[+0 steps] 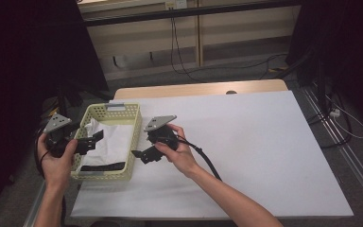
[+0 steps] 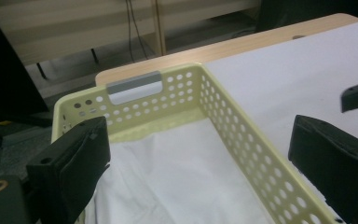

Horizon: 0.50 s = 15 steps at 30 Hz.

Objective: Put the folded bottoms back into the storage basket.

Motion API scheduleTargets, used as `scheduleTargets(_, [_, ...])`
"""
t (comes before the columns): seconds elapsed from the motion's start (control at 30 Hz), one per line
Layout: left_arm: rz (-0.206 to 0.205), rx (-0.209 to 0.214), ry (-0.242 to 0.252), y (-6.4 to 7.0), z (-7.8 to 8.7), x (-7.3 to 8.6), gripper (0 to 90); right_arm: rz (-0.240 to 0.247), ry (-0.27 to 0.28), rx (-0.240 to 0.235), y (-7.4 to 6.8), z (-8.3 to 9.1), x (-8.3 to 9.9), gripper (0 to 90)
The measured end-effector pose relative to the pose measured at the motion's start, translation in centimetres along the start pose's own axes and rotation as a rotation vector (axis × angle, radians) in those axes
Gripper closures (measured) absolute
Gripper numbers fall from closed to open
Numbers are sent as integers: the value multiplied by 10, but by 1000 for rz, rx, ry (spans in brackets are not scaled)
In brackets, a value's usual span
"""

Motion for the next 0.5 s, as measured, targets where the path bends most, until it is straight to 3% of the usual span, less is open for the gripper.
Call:
scheduleTargets(0.23, [15,30,8,18,10,8,53,-12,0,19,0,11,6,86])
scheduleTargets(0.5, [-1,54,-43,42,16,22,54,-4,-20,50,0,26,12,82])
Point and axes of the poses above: each handheld gripper's, and its own axes: z roughly backward along the jaws, x roughly out of its underside, y roughly to its right, the point moved 3 cm from there along -z, roughly forward along the jaws, and after that the axes turned 12 degrees about y, right-handed, at the moved point
